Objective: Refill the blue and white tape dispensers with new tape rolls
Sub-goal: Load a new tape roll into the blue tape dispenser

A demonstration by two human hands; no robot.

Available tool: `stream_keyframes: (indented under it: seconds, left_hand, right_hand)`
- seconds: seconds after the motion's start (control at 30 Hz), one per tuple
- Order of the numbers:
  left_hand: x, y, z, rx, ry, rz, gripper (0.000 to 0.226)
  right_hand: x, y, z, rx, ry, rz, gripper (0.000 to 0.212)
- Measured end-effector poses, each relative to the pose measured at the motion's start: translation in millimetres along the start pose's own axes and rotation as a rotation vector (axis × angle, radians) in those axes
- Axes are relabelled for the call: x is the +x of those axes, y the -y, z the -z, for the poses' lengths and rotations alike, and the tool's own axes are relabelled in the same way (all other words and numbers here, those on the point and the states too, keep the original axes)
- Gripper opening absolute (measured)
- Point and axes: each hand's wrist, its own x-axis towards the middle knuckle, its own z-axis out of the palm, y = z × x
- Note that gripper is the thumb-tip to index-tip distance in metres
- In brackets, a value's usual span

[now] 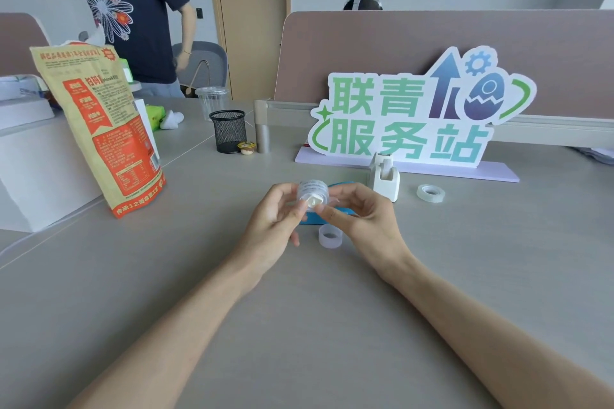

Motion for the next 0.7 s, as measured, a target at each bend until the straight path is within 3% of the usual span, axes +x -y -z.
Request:
stream_keyframes:
  seconds: [0.17, 0.37, 0.53, 0.7]
  left_hand:
    - [-0.4, -2.2, -1.6, -0.078, 0.026, 0.041, 0.014]
    - [-0.1, -3.5, -1.8, -0.021, -0.004, 0.048, 0.019]
    - [1.8, -0.5, 0.8, 0.376, -0.194, -0.278, 0.026]
    - [1.2, 2.4, -7.0, 0.427, -0.197, -0.284, 0.016]
  right_hand:
    - [1.2, 4.2, 2.7, 0.016, -0.007, 0.009, 0.024]
    - [3.5, 9.0, 3.4, -0.048, -0.032, 0.032, 0.018]
    - [1.9, 3.3, 5.4, -0.205, -0.124, 0.114, 0.016]
    - [1.0, -9.6, 2.8, -0.421, -0.155, 0.23, 0.033]
